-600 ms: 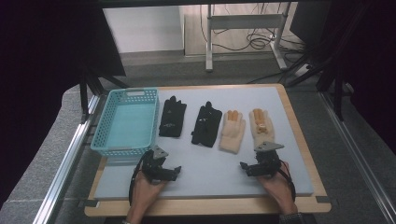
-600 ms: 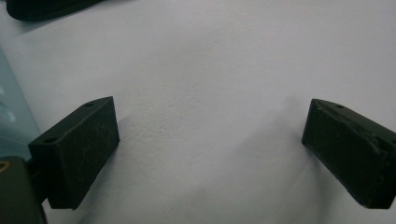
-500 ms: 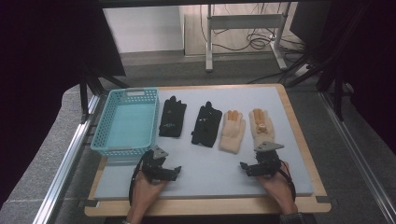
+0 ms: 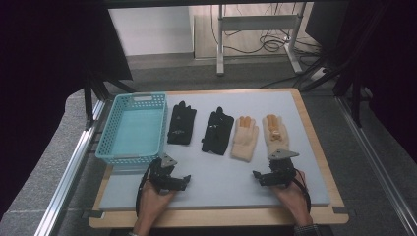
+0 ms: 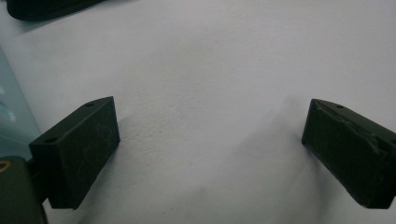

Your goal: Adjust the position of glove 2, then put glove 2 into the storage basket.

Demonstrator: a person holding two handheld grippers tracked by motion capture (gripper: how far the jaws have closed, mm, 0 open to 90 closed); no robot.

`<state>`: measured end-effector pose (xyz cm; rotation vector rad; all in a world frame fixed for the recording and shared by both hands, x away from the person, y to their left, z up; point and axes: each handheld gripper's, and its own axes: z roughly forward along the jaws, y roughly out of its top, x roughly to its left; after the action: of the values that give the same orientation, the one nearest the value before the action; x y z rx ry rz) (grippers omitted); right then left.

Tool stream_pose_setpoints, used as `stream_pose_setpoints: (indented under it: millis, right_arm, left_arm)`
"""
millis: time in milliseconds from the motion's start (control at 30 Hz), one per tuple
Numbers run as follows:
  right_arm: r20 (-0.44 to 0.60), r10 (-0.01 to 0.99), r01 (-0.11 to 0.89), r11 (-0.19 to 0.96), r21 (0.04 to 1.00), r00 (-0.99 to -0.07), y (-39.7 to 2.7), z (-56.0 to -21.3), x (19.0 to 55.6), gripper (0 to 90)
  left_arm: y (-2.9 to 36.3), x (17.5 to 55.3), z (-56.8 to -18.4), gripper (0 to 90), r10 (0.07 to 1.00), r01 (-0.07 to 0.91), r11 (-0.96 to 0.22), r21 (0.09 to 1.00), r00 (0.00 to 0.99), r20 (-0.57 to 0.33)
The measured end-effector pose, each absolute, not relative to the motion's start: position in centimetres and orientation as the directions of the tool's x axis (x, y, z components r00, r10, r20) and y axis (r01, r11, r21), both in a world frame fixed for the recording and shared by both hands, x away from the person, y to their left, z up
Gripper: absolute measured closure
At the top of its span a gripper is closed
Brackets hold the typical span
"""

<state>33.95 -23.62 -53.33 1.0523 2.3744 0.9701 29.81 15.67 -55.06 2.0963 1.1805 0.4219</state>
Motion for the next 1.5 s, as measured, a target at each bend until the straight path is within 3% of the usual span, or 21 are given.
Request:
stream_pose_setpoints:
  millis: [700, 1300, 1500]
  right_arm:
    - [-0.045, 0.766, 0.517, 0.474, 0.712, -0.641, -23.4, -53.1, 33.8, 12.5]
    - [0.017, 0.738, 0.517, 0.455, 0.726, -0.674, -20.7, -51.0, 35.1, 14.7]
    - [-0.014, 0.719, 0.493, 0.49, 0.719, -0.695, -19.3, -50.5, 36.0, 21.5]
  left_arm:
    - [15.7, 29.8, -55.1, 4.5, 0.844, 0.621, -0.352, 0.7, 0.534, -0.049]
    - [15.7, 29.8, -55.1, 4.5, 0.844, 0.621, -0.352, 0.7, 0.534, -0.05]
    - [15.7, 29.8, -55.1, 4.5, 0.844, 0.621, -0.35, 0.701, 0.534, -0.051]
